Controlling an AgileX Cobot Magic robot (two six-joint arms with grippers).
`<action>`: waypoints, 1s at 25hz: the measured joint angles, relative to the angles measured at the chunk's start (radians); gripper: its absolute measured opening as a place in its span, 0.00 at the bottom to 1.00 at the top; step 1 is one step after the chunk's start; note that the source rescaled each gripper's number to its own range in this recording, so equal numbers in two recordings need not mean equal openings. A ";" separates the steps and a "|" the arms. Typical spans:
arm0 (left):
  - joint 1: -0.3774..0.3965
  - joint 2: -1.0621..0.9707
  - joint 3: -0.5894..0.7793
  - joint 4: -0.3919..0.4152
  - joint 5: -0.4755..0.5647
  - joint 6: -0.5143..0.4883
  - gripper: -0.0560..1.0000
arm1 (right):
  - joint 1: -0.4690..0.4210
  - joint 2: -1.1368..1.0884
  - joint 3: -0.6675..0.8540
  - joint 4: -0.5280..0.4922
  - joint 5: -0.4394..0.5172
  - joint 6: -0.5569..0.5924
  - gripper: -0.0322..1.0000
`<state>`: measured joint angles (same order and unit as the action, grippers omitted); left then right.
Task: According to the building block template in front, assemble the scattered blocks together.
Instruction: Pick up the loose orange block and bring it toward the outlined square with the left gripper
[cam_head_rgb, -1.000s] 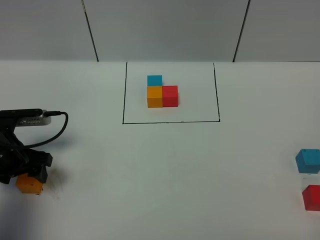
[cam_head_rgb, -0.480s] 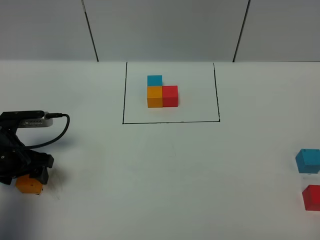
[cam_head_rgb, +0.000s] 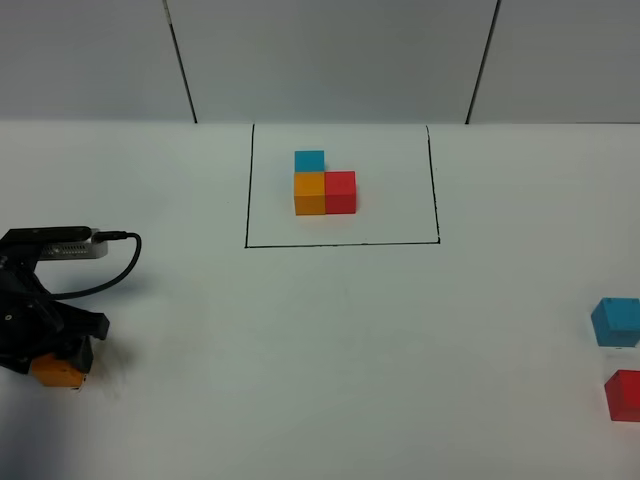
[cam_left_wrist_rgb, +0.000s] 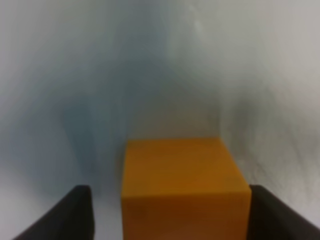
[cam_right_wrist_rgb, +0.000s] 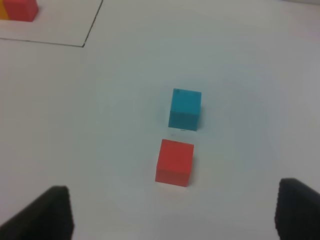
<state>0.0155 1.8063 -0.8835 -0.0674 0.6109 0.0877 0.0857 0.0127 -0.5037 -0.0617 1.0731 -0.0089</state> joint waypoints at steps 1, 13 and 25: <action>0.000 0.000 0.000 0.000 0.000 0.000 0.31 | 0.000 0.000 0.000 0.000 0.000 0.000 0.68; 0.000 0.000 -0.021 0.087 0.015 0.005 0.05 | 0.000 0.000 0.000 0.000 0.000 0.000 0.68; -0.211 0.001 -0.276 -0.040 0.256 0.424 0.05 | 0.000 0.000 0.000 0.000 0.000 0.000 0.68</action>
<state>-0.1954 1.8073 -1.1591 -0.1070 0.8671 0.5118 0.0857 0.0127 -0.5037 -0.0617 1.0731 -0.0089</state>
